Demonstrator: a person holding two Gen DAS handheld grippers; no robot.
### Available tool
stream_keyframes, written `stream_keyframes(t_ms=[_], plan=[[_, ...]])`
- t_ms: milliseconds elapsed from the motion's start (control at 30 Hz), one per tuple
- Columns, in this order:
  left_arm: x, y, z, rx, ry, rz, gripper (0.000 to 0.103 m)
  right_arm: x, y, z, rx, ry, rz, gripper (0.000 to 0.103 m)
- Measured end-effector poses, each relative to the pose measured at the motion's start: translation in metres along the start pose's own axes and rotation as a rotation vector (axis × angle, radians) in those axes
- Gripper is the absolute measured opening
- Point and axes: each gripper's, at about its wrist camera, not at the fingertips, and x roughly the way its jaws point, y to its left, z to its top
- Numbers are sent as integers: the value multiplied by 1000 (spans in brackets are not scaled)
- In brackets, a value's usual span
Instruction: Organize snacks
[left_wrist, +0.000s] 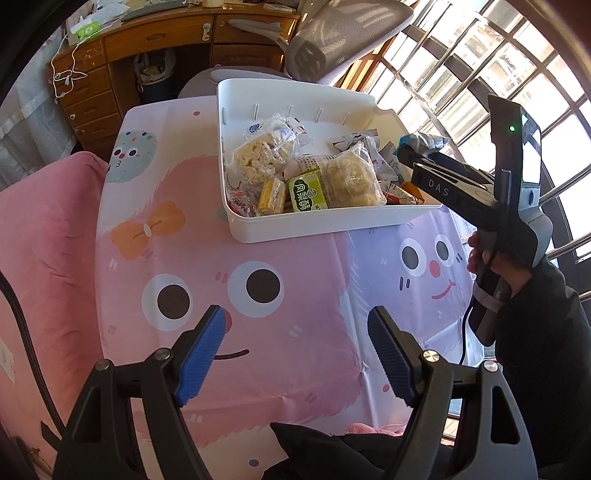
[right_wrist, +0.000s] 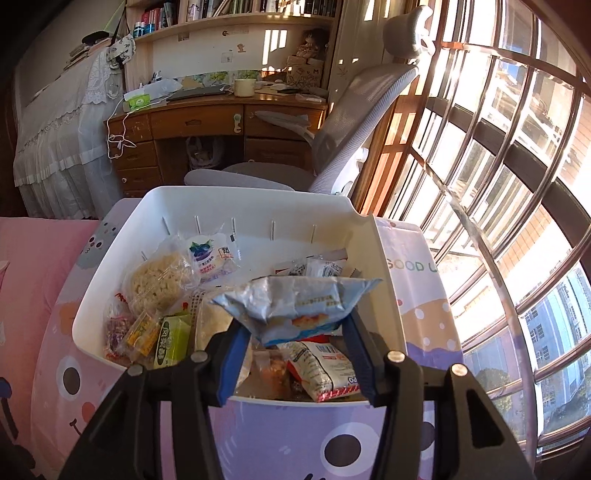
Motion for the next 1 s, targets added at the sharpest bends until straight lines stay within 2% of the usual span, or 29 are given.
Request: stream_keyframes(t_ms=[133,300,433,633,767,900,1000], plan=[[-5,-5,-3,11,-24,8,78,-3,-7,3,23,6,-36,73],[-12,-20,-8,18,-47,14,78,-16,-21,-13,79,31,1,78],[-19,-36,-18,29,-71,23,79,-28,-32,-39,111,81,26,81],[-26,-61,-40,10,-92,39,84,-48,-50,-94,186,211,77,89],[-27,-80,-59,-5,-87,13,85,-62,-60,-134,287,316,123,91],[-30,-103,-78,0,-79,5,97,-84,-66,-163,289,369,179,93],[-36,-119,-94,0,-81,21,100,-107,-68,-174,263,386,208,94]])
